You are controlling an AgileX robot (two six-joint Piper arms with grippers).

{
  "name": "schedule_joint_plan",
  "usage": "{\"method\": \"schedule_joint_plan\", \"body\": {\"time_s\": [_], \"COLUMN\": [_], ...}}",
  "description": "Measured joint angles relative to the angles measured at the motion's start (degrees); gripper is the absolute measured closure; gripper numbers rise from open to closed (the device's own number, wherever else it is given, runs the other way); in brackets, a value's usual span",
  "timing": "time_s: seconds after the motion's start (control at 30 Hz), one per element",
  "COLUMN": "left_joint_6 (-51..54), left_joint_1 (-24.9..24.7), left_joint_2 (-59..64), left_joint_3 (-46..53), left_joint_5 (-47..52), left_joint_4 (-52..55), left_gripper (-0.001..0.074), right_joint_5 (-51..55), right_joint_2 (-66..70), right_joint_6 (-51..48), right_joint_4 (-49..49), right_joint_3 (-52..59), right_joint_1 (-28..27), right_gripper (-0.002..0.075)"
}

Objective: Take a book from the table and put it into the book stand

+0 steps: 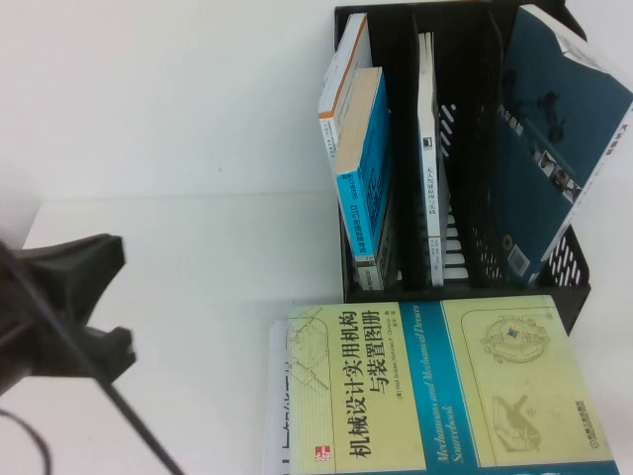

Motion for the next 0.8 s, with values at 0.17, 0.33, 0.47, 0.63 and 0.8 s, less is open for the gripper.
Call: {"method": "schedule_joint_plan", "body": {"time_s": [0.17,0.33,0.47,0.63,0.8], "left_joint_6": [-0.5,-1.3,-1.4,-1.4,-1.6], "left_joint_1": [0.0,0.0,0.0,0.0,0.7], "left_joint_2": [4.4,10.1,15.2,22.8,28.8], "left_joint_3": [0.2,0.2,0.2,0.2,1.4], "left_joint_5": [-5.4,-7.9,-7.9,-8.4,-8.8], "left_joint_4": [-0.7,-1.1,-1.1,-1.1,-1.4], "left_gripper": [0.0736,0.0736,0.0736,0.0736,0.0736], "right_joint_5": [-0.8,-1.0,-1.0,-1.1,-1.2], "right_joint_2": [-0.1,-0.1,-0.1,-0.1,-0.1], "right_joint_6": [2.2,2.4,2.4,2.5,2.5], "right_joint_4": [-2.6,-3.4,-3.4,-3.4,-3.5], "right_joint_3": [2.4,2.4,2.4,2.4,2.4], "right_joint_1": [0.0,0.0,0.0,0.0,0.0], "right_gripper": [0.0718,0.0718,0.0718,0.0718,0.0718]}}
